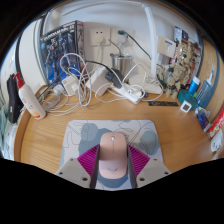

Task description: Arrange mouse

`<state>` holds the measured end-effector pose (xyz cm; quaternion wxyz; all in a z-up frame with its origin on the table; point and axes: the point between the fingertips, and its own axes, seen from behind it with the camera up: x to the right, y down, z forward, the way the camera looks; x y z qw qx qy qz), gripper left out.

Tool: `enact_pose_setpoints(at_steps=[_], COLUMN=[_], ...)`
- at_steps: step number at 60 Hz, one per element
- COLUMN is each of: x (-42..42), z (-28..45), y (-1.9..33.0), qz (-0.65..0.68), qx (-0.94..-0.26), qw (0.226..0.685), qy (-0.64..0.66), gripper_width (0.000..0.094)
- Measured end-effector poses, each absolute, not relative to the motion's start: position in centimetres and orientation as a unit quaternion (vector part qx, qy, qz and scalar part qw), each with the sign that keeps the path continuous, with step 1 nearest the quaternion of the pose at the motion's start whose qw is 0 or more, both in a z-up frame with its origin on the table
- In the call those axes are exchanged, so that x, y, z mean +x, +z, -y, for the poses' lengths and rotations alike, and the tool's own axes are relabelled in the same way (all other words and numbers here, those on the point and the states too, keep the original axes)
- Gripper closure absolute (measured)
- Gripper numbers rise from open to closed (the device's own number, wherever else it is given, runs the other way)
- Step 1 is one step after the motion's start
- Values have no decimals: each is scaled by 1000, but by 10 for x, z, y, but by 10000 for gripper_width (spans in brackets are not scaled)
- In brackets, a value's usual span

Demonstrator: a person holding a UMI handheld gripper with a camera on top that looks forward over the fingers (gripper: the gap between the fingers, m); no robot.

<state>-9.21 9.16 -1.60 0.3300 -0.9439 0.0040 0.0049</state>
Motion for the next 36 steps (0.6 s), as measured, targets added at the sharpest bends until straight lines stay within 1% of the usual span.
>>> enact_pose_setpoints(at_steps=[1, 4, 5, 7, 8, 13, 27, 36], x=[-91, -87, -87, -87, -87, -83, -55, -40], z=[-91, -89, -88, -87, -87, -87, -83, -77], y=[-16, -14, -12, -6, -2, 33, 150, 195], qz=[-5, -5, -3, 1, 3, 5, 2, -1], qx=[-945, -948, -949, -949, -949, -943, -921, -911], qw=[328, 318, 315, 314, 315, 332, 388, 412], qy=[2, -5, -6, -5, -4, -1, 1, 2], gripper_width=[426, 249, 176, 88, 75, 86, 89, 86])
